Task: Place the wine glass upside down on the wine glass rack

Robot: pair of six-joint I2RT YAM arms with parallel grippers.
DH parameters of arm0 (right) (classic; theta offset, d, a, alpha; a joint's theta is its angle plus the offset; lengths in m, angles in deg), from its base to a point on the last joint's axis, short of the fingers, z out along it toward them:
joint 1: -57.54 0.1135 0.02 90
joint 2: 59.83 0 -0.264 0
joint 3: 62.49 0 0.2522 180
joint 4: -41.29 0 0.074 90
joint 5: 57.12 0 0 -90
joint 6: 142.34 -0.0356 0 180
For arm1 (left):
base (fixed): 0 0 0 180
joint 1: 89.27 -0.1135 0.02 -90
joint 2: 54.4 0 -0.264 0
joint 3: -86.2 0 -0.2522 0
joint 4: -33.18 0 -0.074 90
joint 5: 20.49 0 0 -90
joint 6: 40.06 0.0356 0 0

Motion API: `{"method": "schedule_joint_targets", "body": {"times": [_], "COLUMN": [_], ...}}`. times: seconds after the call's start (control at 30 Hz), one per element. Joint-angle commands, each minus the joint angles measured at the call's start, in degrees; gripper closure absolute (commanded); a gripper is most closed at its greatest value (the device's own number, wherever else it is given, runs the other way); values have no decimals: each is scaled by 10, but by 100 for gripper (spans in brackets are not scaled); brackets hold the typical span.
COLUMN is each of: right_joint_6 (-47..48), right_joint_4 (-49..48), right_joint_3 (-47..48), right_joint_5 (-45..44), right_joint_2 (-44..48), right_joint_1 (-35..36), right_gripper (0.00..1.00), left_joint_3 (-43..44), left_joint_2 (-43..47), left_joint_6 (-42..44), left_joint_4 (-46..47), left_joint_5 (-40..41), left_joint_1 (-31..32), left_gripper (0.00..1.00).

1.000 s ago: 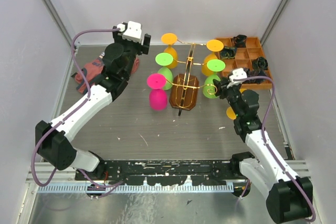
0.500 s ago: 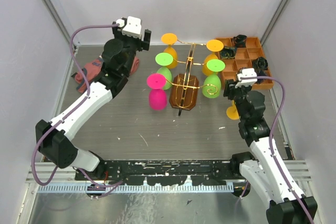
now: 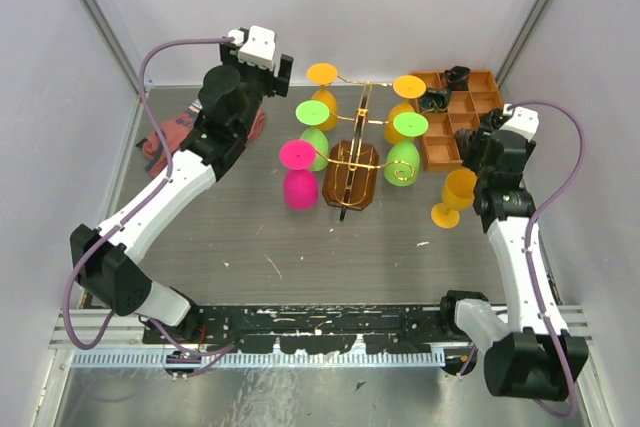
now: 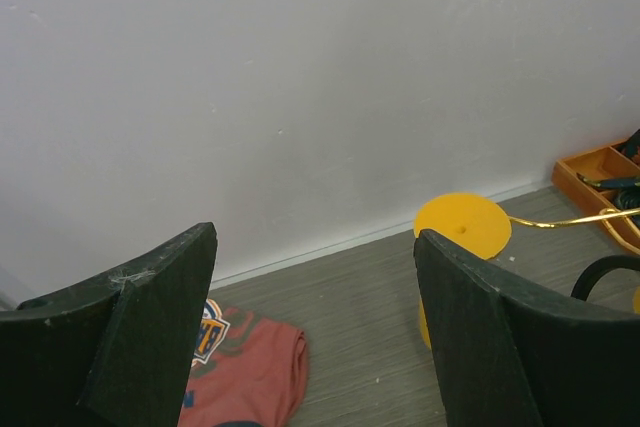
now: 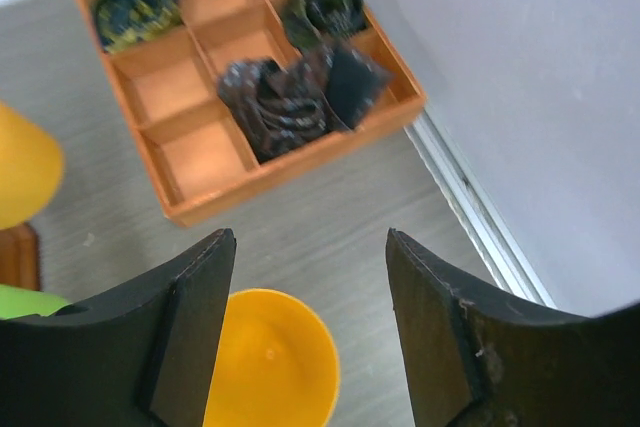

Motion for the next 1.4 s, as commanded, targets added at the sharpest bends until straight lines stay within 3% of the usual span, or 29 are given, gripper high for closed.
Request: {"method": "schedule_joint_targets", "body": {"times": [0.0, 0.27, 0.57, 1.0, 1.1, 1.27, 1.37], "right_joint_6": [-42, -28, -41, -46, -46, -40, -33], "right_joint_4": [98, 180, 179, 171, 171, 176, 182], "right_joint_3": [53, 58, 20, -4, -2, 15, 32], "right_joint_5": [56, 66, 84, 114, 111, 95, 68], "right_joint_2": [-29, -15, -25, -40, -38, -37, -38], "right_joint_1": [-48, -57, -61, -64, -64, -65, -64], "right_gripper": [32, 36, 55, 65, 72, 94, 99], "left_joint_3": [30, 28, 36, 31, 32, 35, 36], "left_joint_2": [5, 2, -13, -13, -14, -15, -14], "left_joint_6": [3, 15, 17, 32, 32, 36, 36], "left_joint_4": [-24, -23, -29, -32, -32, -32, -32], "left_joint_5": [-3, -2, -9, -8, -10, -11, -11], "left_joint_1": [-2, -2, -2, -2, -2, -2, -2], "left_gripper": [13, 13, 11, 8, 8, 7, 7]}}
